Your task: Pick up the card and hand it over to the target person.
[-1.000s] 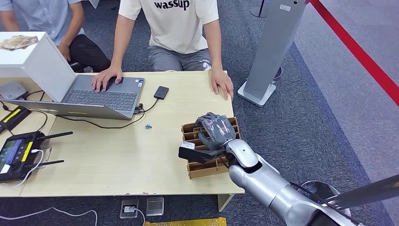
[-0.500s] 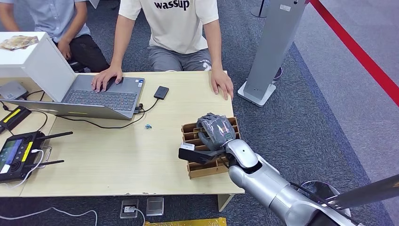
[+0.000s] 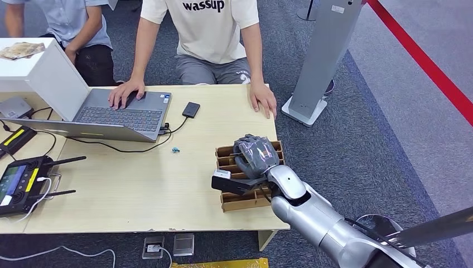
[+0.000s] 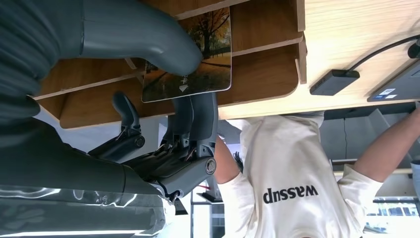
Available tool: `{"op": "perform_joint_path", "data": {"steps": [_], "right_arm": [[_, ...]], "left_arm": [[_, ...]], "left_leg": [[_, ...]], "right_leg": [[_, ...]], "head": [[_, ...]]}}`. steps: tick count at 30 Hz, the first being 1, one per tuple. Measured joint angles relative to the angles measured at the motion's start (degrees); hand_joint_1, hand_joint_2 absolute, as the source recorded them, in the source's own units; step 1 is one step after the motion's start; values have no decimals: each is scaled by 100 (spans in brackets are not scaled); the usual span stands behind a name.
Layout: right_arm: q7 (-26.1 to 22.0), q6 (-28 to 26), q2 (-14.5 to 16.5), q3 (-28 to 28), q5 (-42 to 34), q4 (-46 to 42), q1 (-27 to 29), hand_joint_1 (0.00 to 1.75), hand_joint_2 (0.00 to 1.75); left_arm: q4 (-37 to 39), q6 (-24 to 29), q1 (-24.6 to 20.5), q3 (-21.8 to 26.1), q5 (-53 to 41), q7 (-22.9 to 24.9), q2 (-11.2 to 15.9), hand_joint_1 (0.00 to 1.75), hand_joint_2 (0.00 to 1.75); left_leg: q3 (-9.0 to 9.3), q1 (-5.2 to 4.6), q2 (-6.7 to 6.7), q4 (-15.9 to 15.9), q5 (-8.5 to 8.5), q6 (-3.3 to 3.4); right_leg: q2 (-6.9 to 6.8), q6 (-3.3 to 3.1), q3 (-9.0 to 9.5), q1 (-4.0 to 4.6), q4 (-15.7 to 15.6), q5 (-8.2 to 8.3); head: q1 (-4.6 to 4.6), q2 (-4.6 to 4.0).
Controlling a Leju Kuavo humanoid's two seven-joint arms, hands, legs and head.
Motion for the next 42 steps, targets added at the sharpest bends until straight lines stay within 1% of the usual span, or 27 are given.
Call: {"op": "perform_joint_path", "data": {"steps": [3,5,7,9,16,26,30,34,38,42], "right_arm": [[-5,-8,-8,-13,2,-44,-5,130,175],[-17,-27,-9,-21,-4,-65,-18,145,175],[-40,-53,-10,-26,-15,-82,-34,165,175],[-86,-103,-18,-32,-42,-116,-37,175,175],[-184,-409,-104,-80,-29,-371,-9,175,175],[-198,-509,-75,-70,22,-326,-20,175,175],[-246,-733,-85,-98,75,-446,-6,175,175],[-268,-1084,-105,-219,121,-705,3,175,175],[-223,-1206,-49,-331,137,-743,-76,175,175],[-58,-1413,120,-538,148,-499,-248,175,175]], "left_arm": [[-4,-39,1,-9,25,-31,26,0,0],[8,-102,1,-8,46,-72,62,0,0],[23,-157,0,-12,65,-95,90,0,0],[24,-183,-2,-25,80,-98,102,0,0],[8,-241,-9,-98,117,-117,123,0,0],[-6,-262,-13,-139,144,-111,145,0,0],[-20,-281,-16,-171,194,-132,158,0,0],[-26,-326,-17,-189,222,-185,169,0,0],[-15,-361,-18,-189,257,-245,181,0,0],[1,-358,-25,-209,328,-293,187,0,0]], "left_leg": [[2,1,0,-6,4,1],[0,0,1,0,-1,0],[-1,1,2,0,-1,0],[0,2,3,-4,1,0],[-5,1,-1,4,-2,-2],[-3,1,-2,1,1,-1],[-1,1,-1,0,-1,-1],[-5,1,0,5,-3,0],[-6,1,2,5,-2,0],[-7,0,6,4,1,-1]], "right_leg": [[0,-2,2,1,-7,4],[1,0,-1,0,0,-1],[3,0,-1,1,-1,0],[3,-1,0,2,-5,3],[-1,2,-4,1,3,-2],[-2,0,-2,1,0,1],[-1,-1,0,1,0,-1],[-1,1,-4,0,5,-3],[2,0,-6,1,5,0],[6,-1,-8,0,5,2]], "head": [[0,0],[0,0],[0,0],[0,0],[0,0],[0,0],[0,0],[0,0],[0,0],[0,0]]}}
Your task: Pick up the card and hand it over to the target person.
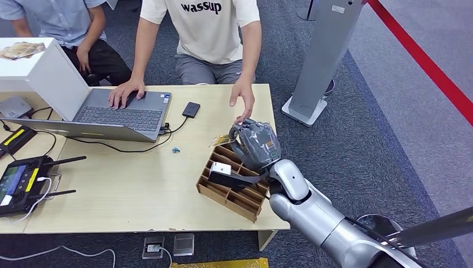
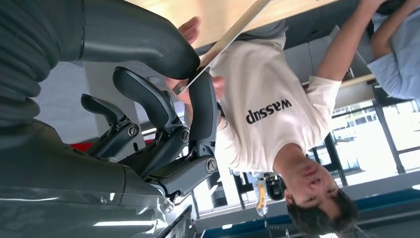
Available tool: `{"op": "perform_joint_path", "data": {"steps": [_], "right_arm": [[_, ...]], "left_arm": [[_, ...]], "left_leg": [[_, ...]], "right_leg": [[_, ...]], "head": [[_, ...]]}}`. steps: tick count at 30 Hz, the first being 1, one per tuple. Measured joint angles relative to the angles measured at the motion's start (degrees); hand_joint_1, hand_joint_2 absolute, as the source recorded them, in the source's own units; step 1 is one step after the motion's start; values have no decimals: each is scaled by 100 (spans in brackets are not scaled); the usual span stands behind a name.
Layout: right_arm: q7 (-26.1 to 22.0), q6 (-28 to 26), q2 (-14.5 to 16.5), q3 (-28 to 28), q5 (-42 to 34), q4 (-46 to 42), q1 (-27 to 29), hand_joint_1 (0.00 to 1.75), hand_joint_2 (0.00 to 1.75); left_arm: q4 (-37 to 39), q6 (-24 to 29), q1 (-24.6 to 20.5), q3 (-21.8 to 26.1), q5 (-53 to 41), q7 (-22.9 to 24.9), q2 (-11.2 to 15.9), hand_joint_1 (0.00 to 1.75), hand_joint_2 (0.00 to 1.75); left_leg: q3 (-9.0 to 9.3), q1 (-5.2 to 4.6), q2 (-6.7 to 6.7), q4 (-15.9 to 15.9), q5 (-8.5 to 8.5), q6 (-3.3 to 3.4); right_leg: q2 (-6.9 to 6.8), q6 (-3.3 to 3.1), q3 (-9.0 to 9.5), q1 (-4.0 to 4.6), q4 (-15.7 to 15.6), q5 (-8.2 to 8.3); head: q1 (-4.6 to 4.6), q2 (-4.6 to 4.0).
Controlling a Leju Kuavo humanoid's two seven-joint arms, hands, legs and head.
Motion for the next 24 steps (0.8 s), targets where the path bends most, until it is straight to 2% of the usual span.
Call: {"op": "perform_joint_path", "data": {"steps": [9,21,22,24], "right_arm": [[482,-486,411,-381,28,964,-419,175,175],[709,-917,605,-711,291,1788,-663,175,175],[694,-929,619,-731,271,1795,-666,165,175],[602,-868,665,-772,141,1784,-664,78,175]], "left_arm": [[-5,-34,-11,-52,99,-33,57,0,0],[-23,-82,-19,-112,166,-69,139,0,0],[-21,-87,-19,-104,177,-82,144,0,0],[-12,-93,-19,-74,212,-130,149,0,0]], "left_leg": [[7,1,8,-7,2,-2],[7,1,0,-5,0,-1],[6,1,-1,-5,0,-1],[4,0,-2,0,-4,-1]], "right_leg": [[8,-3,5,1,-5,4],[-1,-1,9,1,-4,1],[-2,-1,9,1,-4,0],[-4,1,7,0,0,-4]], "head": [[0,0],[0,0],[0,0],[0,0]]}}
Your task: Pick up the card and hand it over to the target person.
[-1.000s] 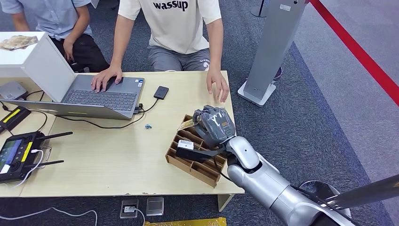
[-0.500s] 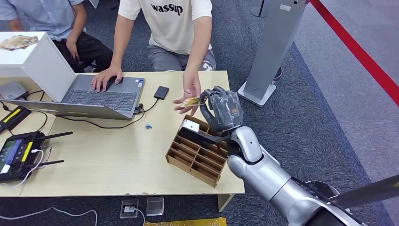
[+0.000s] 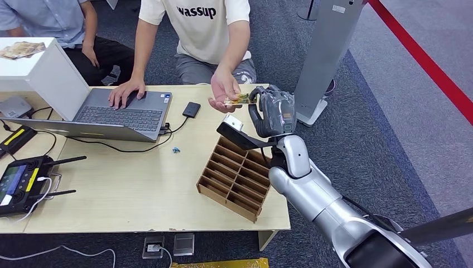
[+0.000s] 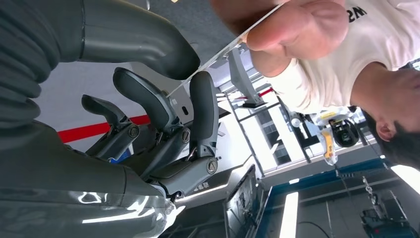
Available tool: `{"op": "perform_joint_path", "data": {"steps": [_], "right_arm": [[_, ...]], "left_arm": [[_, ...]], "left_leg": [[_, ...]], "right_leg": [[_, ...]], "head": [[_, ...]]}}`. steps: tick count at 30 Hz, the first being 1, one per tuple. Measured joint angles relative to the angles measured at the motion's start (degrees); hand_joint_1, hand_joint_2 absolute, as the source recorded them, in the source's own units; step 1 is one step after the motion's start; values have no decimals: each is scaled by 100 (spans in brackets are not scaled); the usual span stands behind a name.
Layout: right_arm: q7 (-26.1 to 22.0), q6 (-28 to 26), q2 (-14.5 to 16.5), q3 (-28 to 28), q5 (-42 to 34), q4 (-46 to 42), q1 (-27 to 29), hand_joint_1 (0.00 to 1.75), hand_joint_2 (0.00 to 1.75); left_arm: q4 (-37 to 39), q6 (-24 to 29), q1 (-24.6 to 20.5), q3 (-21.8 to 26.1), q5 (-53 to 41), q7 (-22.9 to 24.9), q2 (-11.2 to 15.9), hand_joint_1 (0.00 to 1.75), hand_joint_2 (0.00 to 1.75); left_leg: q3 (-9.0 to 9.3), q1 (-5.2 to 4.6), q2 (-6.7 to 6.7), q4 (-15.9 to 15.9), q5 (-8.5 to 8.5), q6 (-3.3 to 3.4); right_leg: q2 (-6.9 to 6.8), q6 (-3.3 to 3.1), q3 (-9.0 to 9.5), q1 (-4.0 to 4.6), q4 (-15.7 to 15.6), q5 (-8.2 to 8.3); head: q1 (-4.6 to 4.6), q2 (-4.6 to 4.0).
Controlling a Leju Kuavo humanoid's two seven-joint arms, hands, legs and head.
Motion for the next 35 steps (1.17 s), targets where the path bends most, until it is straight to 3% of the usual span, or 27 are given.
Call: {"op": "perform_joint_path", "data": {"steps": [2,10,16,23,27,35], "right_arm": [[-217,161,53,-61,-350,-71,39,0,175],[-926,365,40,-100,-1809,-593,379,0,175],[-921,196,-372,-190,-2280,-1481,669,0,175],[-1079,473,-661,-541,-3577,-2333,1012,0,175],[-1210,270,-859,-759,-4112,-2507,1153,0,175],[-1046,-219,-1467,-1359,-4475,-2520,1580,0,175]], "left_arm": [[21,8,2,43,50,-66,-1,0,0],[98,42,5,149,218,-210,-65,0,0],[127,159,7,252,356,-310,-172,0,0],[126,207,5,258,410,-322,-252,0,0],[126,309,1,255,458,-222,-326,0,0],[106,525,4,339,618,-113,-466,0,0]], "left_leg": [[0,0,1,-1,0,0],[2,2,-2,-6,2,-1],[-5,0,-12,3,0,2],[-8,-1,-23,4,2,4],[-8,-1,-24,5,1,3],[-2,-1,-40,3,3,6]], "right_leg": [[1,0,0,0,-1,1],[-1,-3,3,2,-6,1],[-12,3,0,0,-1,-3],[-23,3,0,-1,-3,-4],[-23,3,-1,-1,-2,-5],[-39,6,10,-1,-11,-6]], "head": [[0,0],[0,0],[0,0],[0,0],[0,0],[0,0]]}}
